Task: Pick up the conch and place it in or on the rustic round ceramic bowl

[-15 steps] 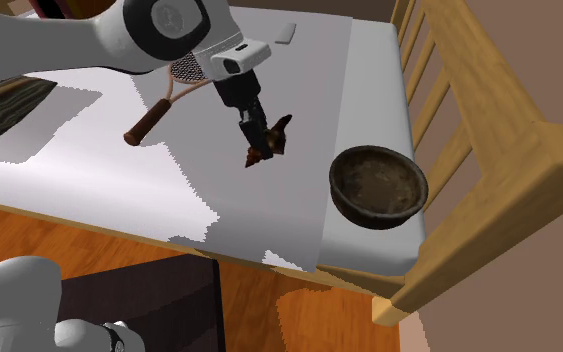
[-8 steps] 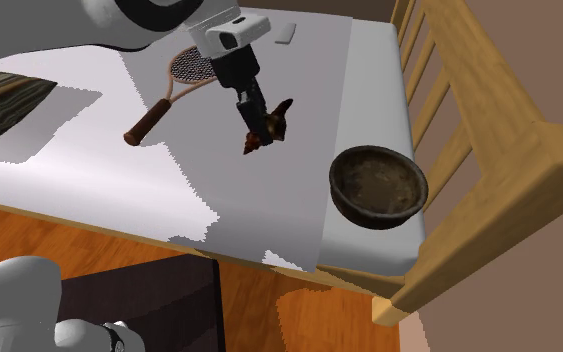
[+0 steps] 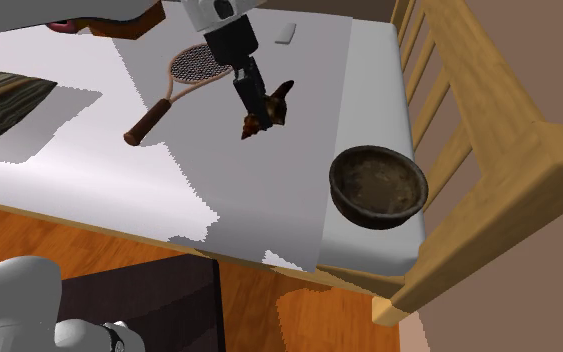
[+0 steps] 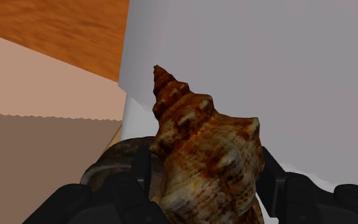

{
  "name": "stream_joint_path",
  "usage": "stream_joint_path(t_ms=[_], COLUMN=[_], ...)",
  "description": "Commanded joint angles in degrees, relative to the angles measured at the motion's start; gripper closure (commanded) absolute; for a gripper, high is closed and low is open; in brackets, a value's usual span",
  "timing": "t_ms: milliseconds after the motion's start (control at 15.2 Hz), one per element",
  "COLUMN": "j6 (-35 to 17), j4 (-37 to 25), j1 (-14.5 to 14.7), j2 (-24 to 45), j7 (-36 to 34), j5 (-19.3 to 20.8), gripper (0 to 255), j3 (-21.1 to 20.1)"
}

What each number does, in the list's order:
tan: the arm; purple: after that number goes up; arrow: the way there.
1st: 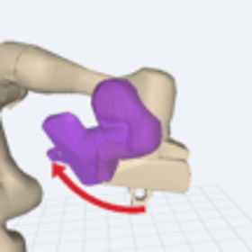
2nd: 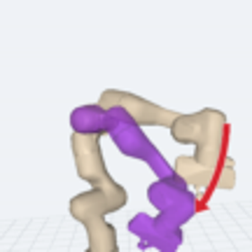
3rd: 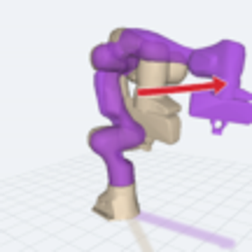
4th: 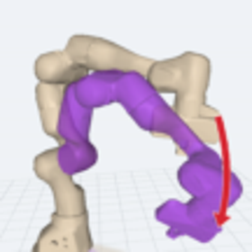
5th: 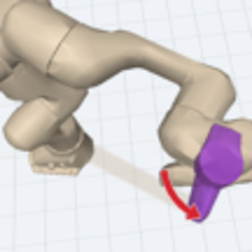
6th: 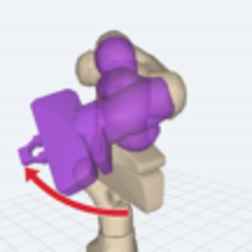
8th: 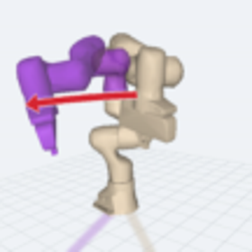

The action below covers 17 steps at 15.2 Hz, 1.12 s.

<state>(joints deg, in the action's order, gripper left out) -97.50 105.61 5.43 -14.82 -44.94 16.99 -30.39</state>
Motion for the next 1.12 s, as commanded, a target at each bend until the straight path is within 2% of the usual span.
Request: stream_joint_path(t_ms=[0, 528, 1056], j6=[1.7, -1.4, -2.9], j4=[-2.1, -7.3, -18.0], j1=[-0.1, -3.7, -7.0], j2=[0.4, 7.1, 17.8], j7=[0.4, 6.5, 12.8], j5=[0.1, 3.3, 7.0], gripper=[255, 255, 255], j3=[-0.1, 3.7, 6.9])
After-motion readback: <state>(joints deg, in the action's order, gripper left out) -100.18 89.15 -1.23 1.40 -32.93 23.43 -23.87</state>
